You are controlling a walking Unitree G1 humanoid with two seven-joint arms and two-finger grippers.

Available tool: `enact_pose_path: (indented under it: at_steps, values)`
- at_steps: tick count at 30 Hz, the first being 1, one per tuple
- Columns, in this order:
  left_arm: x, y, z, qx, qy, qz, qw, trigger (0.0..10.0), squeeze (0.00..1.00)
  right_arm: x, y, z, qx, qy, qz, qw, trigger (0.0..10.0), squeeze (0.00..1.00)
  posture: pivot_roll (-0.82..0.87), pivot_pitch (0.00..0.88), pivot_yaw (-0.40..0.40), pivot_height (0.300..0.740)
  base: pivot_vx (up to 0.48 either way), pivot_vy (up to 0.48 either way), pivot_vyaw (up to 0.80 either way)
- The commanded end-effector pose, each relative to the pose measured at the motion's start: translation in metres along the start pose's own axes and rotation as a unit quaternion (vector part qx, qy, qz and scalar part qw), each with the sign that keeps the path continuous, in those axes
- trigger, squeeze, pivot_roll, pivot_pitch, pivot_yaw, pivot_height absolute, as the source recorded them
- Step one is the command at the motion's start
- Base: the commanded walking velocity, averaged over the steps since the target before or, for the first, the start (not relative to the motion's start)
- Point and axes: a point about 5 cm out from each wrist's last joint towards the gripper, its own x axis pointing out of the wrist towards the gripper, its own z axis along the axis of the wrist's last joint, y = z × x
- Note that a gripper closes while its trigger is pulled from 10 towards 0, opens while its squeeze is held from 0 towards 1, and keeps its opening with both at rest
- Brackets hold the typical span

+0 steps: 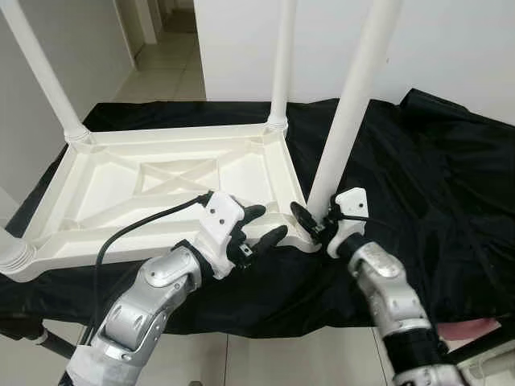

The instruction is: Building children table

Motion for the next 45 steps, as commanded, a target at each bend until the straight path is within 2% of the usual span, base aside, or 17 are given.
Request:
enact_pose_path:
  at_steps: [1, 9, 10, 11, 16, 17, 27, 28, 29, 30, 34, 36, 38, 40, 43, 45]
  values:
    - [-0.001, -0.005, -0.004, -0.004, 0.007, -0.048, 0.999, 10.0, 0.00, -0.007, -0.008, -0.004, 0.030, 0.011, -0.075, 0.997, 10.0, 0.00, -0.08, 0.016, 0.020, 0.740, 0.000, 0.000, 0.00]
    - [-0.003, -0.004, -0.006, -0.001, 0.010, -0.047, 0.999, 10.0, 0.00, -0.013, 0.003, -0.009, 0.018, 0.018, -0.151, 0.988, 10.0, 0.00, -0.07, 0.015, 0.022, 0.740, 0.000, 0.000, 0.00]
    - [-0.002, -0.002, -0.006, 0.002, 0.010, -0.047, 0.999, 10.0, 0.00, -0.012, 0.012, -0.007, 0.034, 0.014, -0.163, 0.986, 10.0, 0.00, -0.08, 0.011, 0.031, 0.740, 0.000, 0.000, 0.00]
    - [-0.002, -0.002, -0.005, 0.003, 0.010, -0.047, 0.999, 10.0, 0.00, -0.011, 0.015, -0.006, 0.037, 0.010, -0.161, 0.986, 10.0, 0.00, -0.08, 0.011, 0.031, 0.740, 0.000, 0.000, 0.00]
    - [0.000, -0.001, -0.005, 0.004, 0.009, -0.049, 0.999, 10.0, 0.00, -0.013, 0.008, -0.001, 0.028, 0.005, -0.168, 0.985, 10.0, 0.00, -0.09, 0.005, 0.028, 0.740, 0.000, 0.000, 0.00]
    - [0.001, -0.001, -0.005, 0.008, 0.007, -0.050, 0.999, 10.0, 0.00, -0.015, 0.004, 0.000, 0.029, 0.007, -0.177, 0.984, 10.0, 1.00, -0.09, 0.003, 0.025, 0.740, 0.000, 0.000, 0.00]
    - [0.004, -0.001, -0.005, 0.007, 0.002, -0.045, 0.999, 10.0, 0.00, -0.016, -0.003, 0.009, 0.014, -0.016, -0.145, 0.989, 10.0, 1.00, -0.11, 0.000, 0.015, 0.740, 0.000, 0.000, 0.00]
    - [0.004, 0.000, -0.005, 0.009, 0.002, -0.044, 0.999, 10.0, 0.00, -0.016, -0.003, 0.009, 0.015, -0.017, -0.127, 0.992, 10.0, 0.37, -0.11, 0.000, 0.015, 0.740, 0.000, 0.000, 0.00]
    - [0.004, 0.001, -0.005, 0.010, 0.002, -0.043, 0.999, 10.0, 0.00, -0.016, -0.003, 0.009, 0.016, -0.018, -0.115, 0.993, 10.0, 0.00, -0.11, 0.000, 0.015, 0.740, 0.000, 0.000, 0.00]
    - [0.004, 0.001, -0.005, 0.010, 0.002, -0.043, 0.999, 10.0, 0.00, -0.016, -0.003, 0.009, 0.016, -0.018, -0.115, 0.993, 10.0, 0.00, -0.11, 0.000, 0.015, 0.740, 0.000, 0.000, 0.00]
    - [0.004, 0.000, -0.006, 0.011, 0.005, -0.046, 0.999, 10.0, 0.00, -0.017, -0.004, 0.015, 0.005, -0.030, -0.014, 0.999, 10.0, 0.00, -0.12, 0.001, 0.018, 0.740, 0.000, 0.000, 0.00]
    - [0.003, 0.000, -0.006, 0.011, 0.005, -0.047, 0.999, 10.0, 0.00, -0.017, -0.005, 0.016, -0.001, -0.031, -0.002, 1.000, 10.0, 0.00, -0.12, 0.001, 0.018, 0.740, 0.000, 0.000, 0.00]
    - [0.003, -0.002, -0.007, 0.009, 0.007, -0.051, 0.999, 10.0, 0.00, -0.016, -0.006, 0.020, -0.032, -0.037, 0.055, 0.997, 10.0, 0.00, -0.12, 0.008, 0.029, 0.740, 0.000, 0.000, 0.00]
    - [0.004, -0.002, -0.008, 0.008, 0.007, -0.052, 0.999, 10.0, 0.00, -0.015, -0.007, 0.022, -0.040, -0.038, 0.070, 0.996, 10.0, 0.00, -0.11, 0.009, 0.031, 0.740, 0.000, 0.000, 0.00]
    - [0.001, -0.003, -0.007, 0.011, 0.010, -0.061, 0.998, 10.0, 0.00, -0.009, -0.012, 0.028, -0.064, -0.038, 0.143, 0.987, 10.0, 0.00, -0.11, 0.011, 0.031, 0.740, 0.000, 0.000, 0.00]
    - [0.001, -0.002, -0.007, 0.012, 0.011, -0.061, 0.998, 10.0, 0.00, -0.007, -0.014, 0.029, -0.063, -0.036, 0.154, 0.985, 10.0, 0.00, -0.10, 0.011, 0.028, 0.740, 0.000, 0.000, 0.00]
